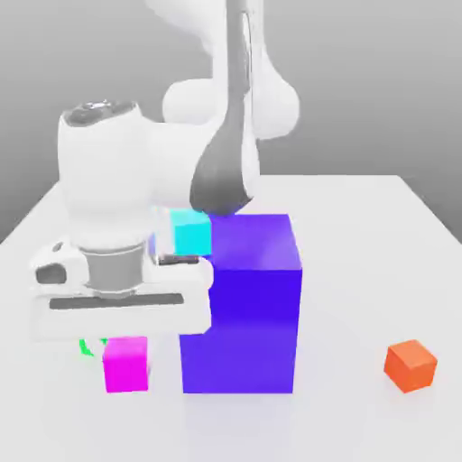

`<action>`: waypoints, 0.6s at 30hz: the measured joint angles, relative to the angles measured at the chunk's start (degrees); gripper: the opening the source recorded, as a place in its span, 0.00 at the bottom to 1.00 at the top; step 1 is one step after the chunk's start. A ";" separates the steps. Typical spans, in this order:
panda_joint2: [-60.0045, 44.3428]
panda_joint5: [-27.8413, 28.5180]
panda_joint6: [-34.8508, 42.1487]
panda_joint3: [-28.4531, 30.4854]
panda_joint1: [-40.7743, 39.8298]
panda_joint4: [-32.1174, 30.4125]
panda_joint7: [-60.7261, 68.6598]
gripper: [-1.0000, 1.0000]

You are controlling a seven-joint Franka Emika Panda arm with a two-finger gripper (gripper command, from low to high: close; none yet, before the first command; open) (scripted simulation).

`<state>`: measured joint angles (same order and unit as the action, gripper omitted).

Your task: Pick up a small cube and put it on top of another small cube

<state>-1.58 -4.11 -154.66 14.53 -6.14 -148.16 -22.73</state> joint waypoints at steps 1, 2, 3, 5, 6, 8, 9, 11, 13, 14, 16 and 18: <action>1.28 1.05 -0.03 0.22 -1.66 -1.35 -0.89 0.00; 2.56 2.18 -0.06 0.75 -3.06 -2.71 -1.82 0.00; 3.84 3.39 -0.08 1.15 -4.42 -4.05 -2.82 0.00; 6.42 6.03 -0.09 1.89 -6.86 -6.74 -4.97 0.00; 7.71 7.47 -0.07 2.27 -8.00 -8.06 -6.12 0.00; 10.42 10.50 0.17 3.19 -11.02 -11.21 -8.43 0.00; 11.86 12.02 0.42 3.71 -12.88 -13.11 -9.52 0.00; 12.12 12.33 0.20 4.77 -14.14 -15.67 -9.49 0.00; 9.01 10.59 -2.80 5.03 -14.06 -16.26 -8.22 0.00; 7.05 9.18 -4.62 5.22 -13.63 -16.30 -7.20 0.00; 2.83 5.21 -8.48 4.71 -12.97 -16.22 -4.43 0.00; -1.24 0.07 -12.13 2.71 -13.54 -16.03 -0.83 1.00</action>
<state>-2.82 -4.04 -166.80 17.25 -19.68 -164.18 -23.56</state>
